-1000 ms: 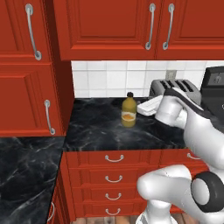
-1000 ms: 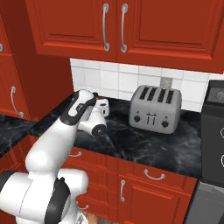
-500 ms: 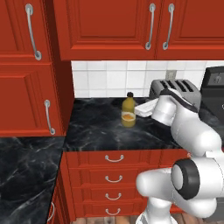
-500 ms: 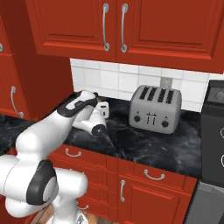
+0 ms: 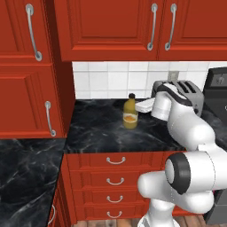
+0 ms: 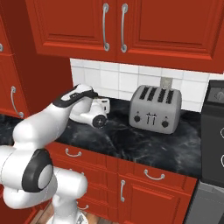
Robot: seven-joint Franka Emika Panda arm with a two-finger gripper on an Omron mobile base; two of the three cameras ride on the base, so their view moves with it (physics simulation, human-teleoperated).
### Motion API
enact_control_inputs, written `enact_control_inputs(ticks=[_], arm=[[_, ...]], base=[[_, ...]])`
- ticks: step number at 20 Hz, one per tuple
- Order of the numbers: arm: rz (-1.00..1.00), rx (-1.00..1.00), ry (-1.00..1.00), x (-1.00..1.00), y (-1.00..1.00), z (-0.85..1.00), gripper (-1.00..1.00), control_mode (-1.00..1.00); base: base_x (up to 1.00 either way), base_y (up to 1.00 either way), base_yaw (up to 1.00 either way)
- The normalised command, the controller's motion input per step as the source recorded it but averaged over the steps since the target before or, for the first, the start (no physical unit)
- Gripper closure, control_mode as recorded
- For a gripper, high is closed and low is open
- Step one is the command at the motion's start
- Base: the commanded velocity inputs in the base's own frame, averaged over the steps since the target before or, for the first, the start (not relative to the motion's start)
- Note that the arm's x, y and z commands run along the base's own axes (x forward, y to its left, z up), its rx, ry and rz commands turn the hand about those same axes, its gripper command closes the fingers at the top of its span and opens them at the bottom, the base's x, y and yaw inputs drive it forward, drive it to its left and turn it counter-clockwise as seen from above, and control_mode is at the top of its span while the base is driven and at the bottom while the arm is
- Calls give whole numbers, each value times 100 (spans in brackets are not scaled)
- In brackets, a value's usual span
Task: Move the drinks to the dining counter.
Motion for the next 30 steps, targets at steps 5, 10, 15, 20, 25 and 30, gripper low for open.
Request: enact_control_inputs(ticks=[5, 10, 15, 20, 25, 30], arm=[[0, 0, 0, 13, -1, -3, -100, -100], [0, 0, 0, 11, 0, -6, -100, -100], [0, 0, 0, 23, 0, -9, -100, -100], [0, 0, 0, 24, 0, -17, -100, -100], [0, 0, -2, 20, 0, -19, -100, -100], [0, 0, -6, 15, 0, -7, -100, -100]], base=[[0, 0, 0], [0, 0, 0], [0, 0, 0], [0, 0, 0], [0, 0, 0], [0, 0, 0]])
